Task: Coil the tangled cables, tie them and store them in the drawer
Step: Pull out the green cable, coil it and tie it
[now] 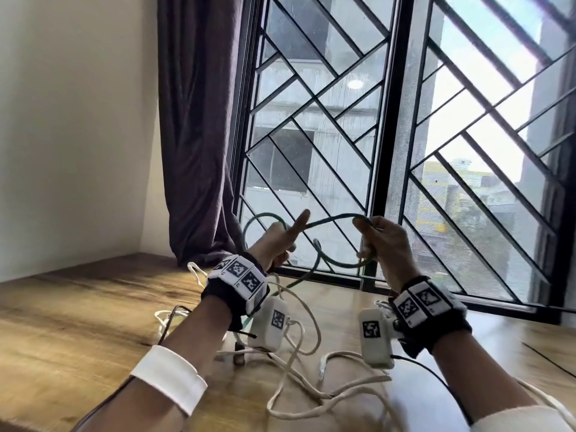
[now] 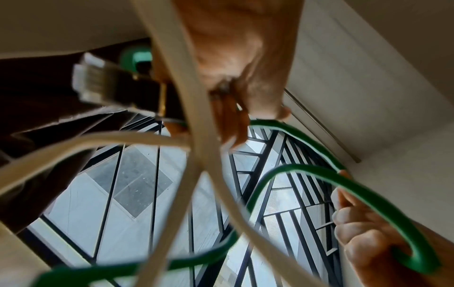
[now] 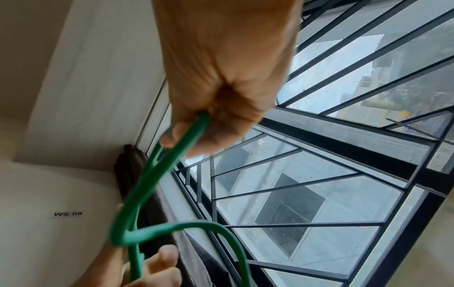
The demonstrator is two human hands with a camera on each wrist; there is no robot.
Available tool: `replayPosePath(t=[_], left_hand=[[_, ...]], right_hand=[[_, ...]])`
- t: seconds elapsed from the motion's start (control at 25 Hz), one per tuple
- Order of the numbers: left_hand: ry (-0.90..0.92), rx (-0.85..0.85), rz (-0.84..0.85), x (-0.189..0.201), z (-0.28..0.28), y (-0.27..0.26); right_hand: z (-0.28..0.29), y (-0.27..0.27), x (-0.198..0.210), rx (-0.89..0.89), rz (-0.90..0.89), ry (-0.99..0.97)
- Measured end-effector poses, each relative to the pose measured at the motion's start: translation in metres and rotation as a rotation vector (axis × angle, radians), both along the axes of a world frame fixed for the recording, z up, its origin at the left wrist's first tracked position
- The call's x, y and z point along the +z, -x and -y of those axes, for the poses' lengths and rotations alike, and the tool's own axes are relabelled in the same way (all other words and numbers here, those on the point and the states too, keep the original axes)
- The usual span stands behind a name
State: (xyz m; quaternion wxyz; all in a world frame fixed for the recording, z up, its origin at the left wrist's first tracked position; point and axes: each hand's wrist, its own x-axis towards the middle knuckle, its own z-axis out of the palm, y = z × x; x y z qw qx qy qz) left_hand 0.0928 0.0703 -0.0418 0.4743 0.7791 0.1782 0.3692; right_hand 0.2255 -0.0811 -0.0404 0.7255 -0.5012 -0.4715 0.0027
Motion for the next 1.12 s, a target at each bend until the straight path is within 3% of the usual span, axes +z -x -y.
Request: replayPosePath(t=[0.08,0.16,0.32,0.48,0.64,0.76,0.84,0.92,1.12], left_hand=[[-0.069,-0.216,-0.258,-0.002,0.007,0.002],[-0.178,-0.320,-0.428,-0.007,0.010,0.000],[-0.069,-0.172,-0.379,-0.013,0.014,-0.009],[0.019,-0.042,-0.371,-0.019,0.023,-0.013],[0.150,-0.083,-0.374,-0.018,0.022,-0.015],[0.238,-0.200,-0.383,-0.018,0.023,-0.015],[0.277,-0.299,-0.360,-0.018,0.023,-0.015],[0.258,-0.321,-0.351,-0.016,0.023,-0.013],[0.043,-0.297,-0.379,-0.018,0.020,-0.008]], right_hand=[[-0.003,-0.002,0.002,0.087,-0.086,-0.136],[-0.001,-0.010,0.004,0.247,-0.274,-0.195],[-0.003,-0.013,0.000,0.425,-0.403,-0.210],[-0.013,-0.009,-0.008,0.443,-0.229,-0.047],[-0.018,-0.007,-0.013,0.125,0.050,0.098],[-0.023,-0.004,-0.020,-0.124,0.322,0.495],[-0.024,0.001,-0.024,-0.097,0.345,0.729],[-0.021,0.004,-0.026,0.082,0.136,0.650],[-0.009,-0.004,-0.011,0.228,-0.241,-0.002]])
